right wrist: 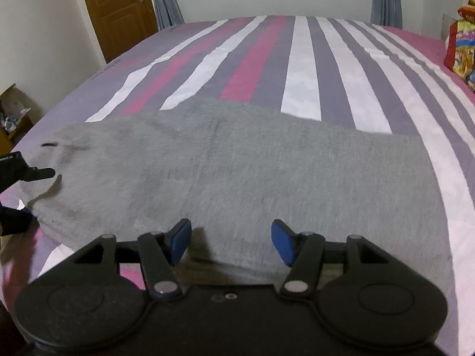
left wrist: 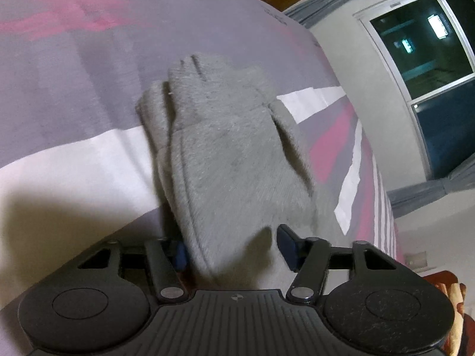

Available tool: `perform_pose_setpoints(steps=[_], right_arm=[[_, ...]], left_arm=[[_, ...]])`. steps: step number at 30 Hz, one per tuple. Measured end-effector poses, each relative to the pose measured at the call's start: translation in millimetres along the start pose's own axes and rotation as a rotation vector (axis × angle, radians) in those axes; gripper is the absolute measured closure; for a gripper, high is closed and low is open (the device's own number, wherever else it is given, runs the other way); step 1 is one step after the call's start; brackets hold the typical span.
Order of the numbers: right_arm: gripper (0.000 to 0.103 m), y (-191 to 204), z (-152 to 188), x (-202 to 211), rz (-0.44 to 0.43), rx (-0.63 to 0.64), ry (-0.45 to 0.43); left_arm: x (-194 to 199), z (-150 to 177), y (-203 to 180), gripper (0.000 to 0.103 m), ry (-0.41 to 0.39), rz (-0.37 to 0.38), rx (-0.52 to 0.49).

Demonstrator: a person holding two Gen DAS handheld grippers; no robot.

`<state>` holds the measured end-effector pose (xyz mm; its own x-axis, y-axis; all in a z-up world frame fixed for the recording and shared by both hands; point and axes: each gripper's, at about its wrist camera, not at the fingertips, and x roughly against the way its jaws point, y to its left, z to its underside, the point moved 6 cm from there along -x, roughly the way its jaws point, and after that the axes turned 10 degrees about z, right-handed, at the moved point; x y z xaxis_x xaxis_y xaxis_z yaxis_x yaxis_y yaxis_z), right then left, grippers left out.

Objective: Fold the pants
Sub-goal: 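Grasp the grey sweatpants leg end with the left gripper and lift it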

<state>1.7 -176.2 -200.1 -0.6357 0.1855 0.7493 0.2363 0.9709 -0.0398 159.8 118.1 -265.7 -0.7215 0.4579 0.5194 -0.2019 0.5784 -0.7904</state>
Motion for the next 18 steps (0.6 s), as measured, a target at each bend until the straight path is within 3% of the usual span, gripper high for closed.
perform_pose_setpoints(steps=[6, 9, 10, 12, 16, 18], right_arm=[[0.043, 3.2, -31.8, -16.0, 0.061, 0.027, -0.035], [0.044, 11.5, -33.5, -35.4, 0.054, 0.051, 0.014], [0.043, 16.0, -26.6, -43.9, 0.054, 0.073, 0.046], [0.043, 19.9, -19.4, -48.3, 0.071, 0.117, 0.025], [0.043, 13.6, -25.4, -45.6, 0.042, 0.09, 0.051], [0.044, 6.9, -31.1, -33.1, 0.005, 0.012, 0.008]], left_arm=[[-6.8, -2.7, -1.4, 0.075, -0.009, -0.009, -0.003], [-0.2, -2.3, -6.6, 0.082, -0.029, -0.013, -0.037], [1.2, -3.1, -12.3, 0.083, -0.037, -0.019, -0.068], [4.7, -4.7, -28.7, 0.085, -0.056, -0.019, -0.13], [10.0, -9.3, -75.5, 0.086, -0.084, 0.008, -0.289], [13.0, -9.1, -99.1, 0.086, -0.098, 0.034, -0.346]])
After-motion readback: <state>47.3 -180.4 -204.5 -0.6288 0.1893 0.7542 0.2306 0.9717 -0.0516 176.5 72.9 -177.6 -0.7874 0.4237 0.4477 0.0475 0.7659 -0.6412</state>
